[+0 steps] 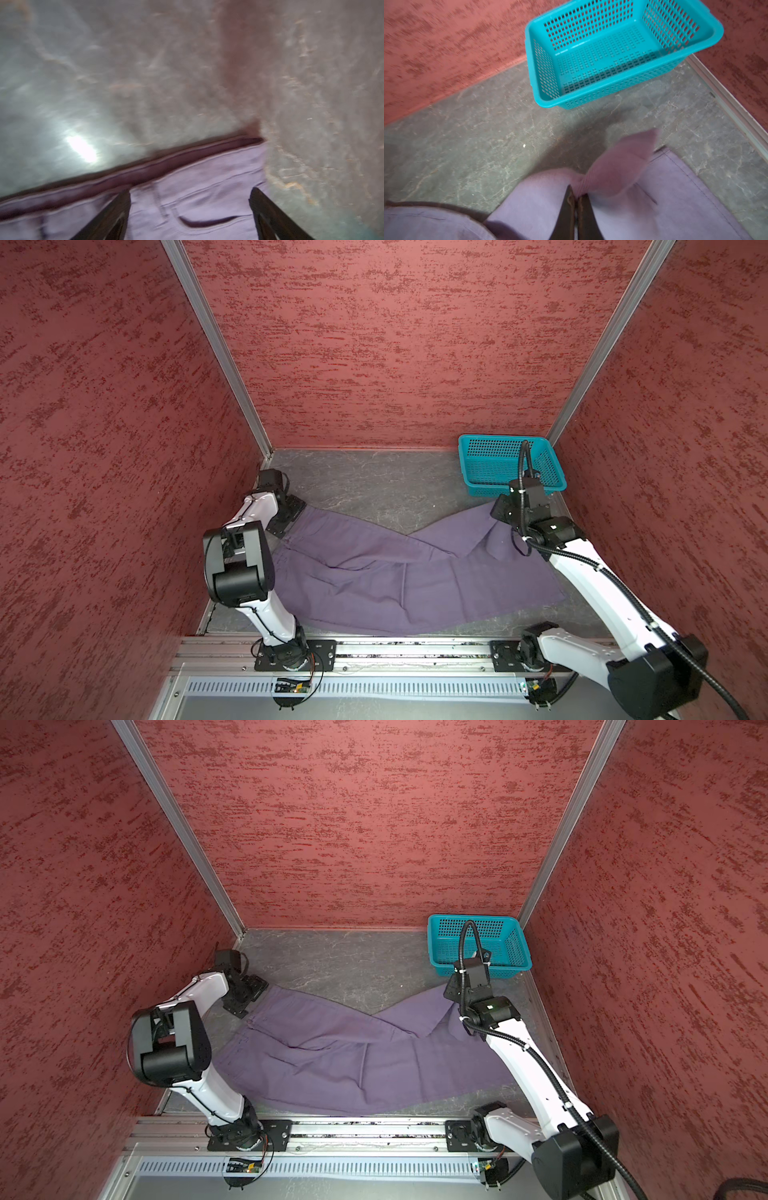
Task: Fold and stack the trousers
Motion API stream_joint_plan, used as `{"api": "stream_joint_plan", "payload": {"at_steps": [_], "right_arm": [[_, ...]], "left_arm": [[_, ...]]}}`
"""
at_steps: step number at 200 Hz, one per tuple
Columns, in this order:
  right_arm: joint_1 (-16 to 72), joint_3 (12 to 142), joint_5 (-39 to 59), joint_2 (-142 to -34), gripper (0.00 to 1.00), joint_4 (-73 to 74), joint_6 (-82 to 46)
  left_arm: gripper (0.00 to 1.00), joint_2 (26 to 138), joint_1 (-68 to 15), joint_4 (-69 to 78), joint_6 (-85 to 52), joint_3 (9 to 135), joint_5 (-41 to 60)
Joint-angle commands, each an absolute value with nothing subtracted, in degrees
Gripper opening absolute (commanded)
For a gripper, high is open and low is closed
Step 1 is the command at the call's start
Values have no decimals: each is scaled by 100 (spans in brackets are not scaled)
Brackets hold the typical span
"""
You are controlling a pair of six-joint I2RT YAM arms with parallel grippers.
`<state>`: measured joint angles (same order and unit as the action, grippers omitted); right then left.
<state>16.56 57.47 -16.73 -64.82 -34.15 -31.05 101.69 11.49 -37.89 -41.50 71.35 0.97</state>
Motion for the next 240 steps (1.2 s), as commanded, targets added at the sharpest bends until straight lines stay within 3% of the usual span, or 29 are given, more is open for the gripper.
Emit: {"api": "stream_joint_plan", "payload": {"at_steps": [1, 57, 118, 142, 161, 184, 240], "right_arm": [[1583, 5722, -1912, -6473, 0, -3257, -3055], [1467, 5582, -1951, -6528, 0, -3110, -2934], [1398, 5432, -1986, -6505, 0, -2930, -2787], [1362, 5367, -1961, -6513, 0, -2856, -2735], [1331, 5357, -1973, -6506, 0, -2852, -2699], [1272, 5338, -2027, -6431, 0, -2912, -2659], [949, 5367, -2077, -5732, 2, -3442, -2776]], "left_arm": [[93, 10597, 764, -4226, -3968, 7952, -290], [83, 12458, 100, -6211, -3719, 10236, -1146], [76, 12839, 41, -6693, -3744, 10247, -893], [61, 12957, 44, -6726, -3736, 10244, -863], [27, 13031, 46, -6724, -3774, 10240, -813], [0, 12924, 53, -6753, -3840, 10223, -858], [0, 11524, 443, -6675, -3724, 9586, -825]]}}
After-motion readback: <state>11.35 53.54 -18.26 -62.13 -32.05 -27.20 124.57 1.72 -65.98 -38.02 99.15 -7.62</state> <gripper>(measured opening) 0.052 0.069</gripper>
